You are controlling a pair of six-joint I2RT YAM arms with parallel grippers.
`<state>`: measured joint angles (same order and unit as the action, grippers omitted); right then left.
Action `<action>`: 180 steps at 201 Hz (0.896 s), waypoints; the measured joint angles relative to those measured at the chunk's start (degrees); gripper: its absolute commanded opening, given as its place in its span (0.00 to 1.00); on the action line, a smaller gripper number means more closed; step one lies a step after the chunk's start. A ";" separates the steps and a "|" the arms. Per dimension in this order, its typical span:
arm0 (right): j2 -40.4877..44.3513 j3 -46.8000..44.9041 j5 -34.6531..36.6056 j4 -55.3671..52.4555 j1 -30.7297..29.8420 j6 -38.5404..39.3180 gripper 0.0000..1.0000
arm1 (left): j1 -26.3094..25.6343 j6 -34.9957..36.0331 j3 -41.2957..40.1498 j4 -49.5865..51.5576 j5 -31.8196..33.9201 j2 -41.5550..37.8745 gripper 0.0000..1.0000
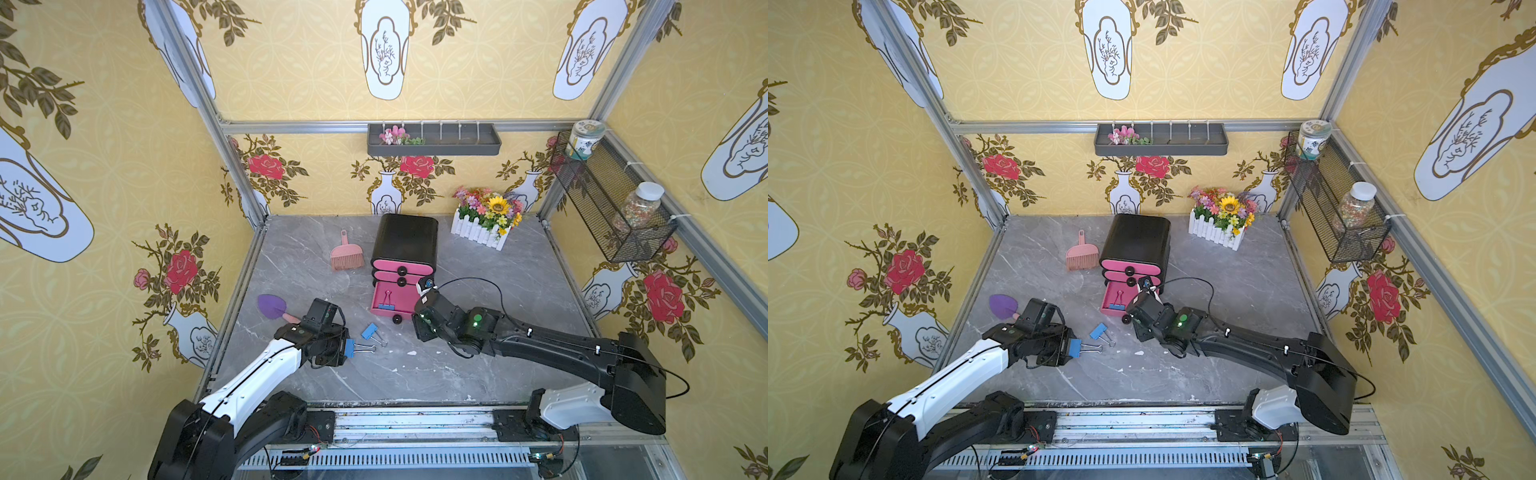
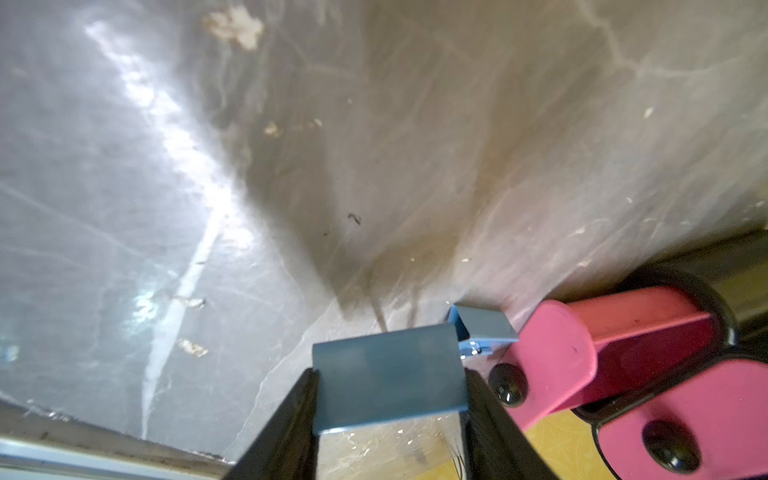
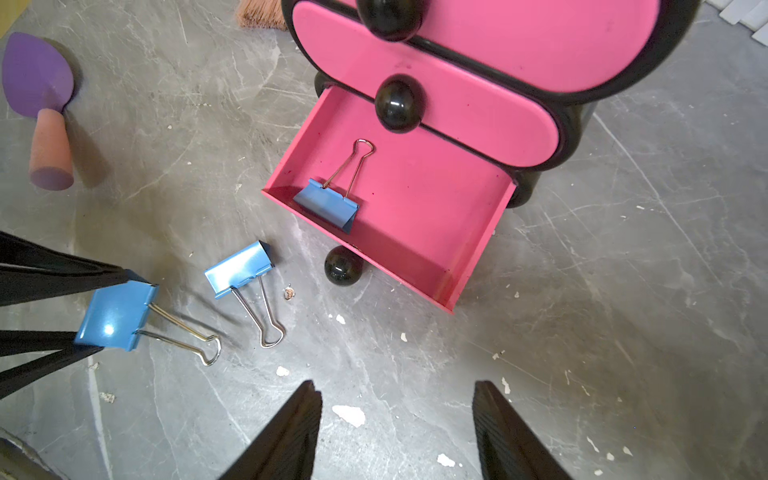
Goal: Put the binder clips in the drawer according to color
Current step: Pick up the binder clip at the center of the board, then place the binder clip in the drawer.
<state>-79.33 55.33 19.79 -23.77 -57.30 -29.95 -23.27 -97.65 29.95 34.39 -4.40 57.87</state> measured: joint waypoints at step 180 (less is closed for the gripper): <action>11.76 -4.33 5.57 -4.96 4.76 -1.27 0.63 | -2.32 4.94 31.58 -12.28 -4.81 35.19 0.41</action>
<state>-67.57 51.00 25.36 -28.73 -52.53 -31.22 -25.58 -92.71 61.54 22.11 -9.21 93.06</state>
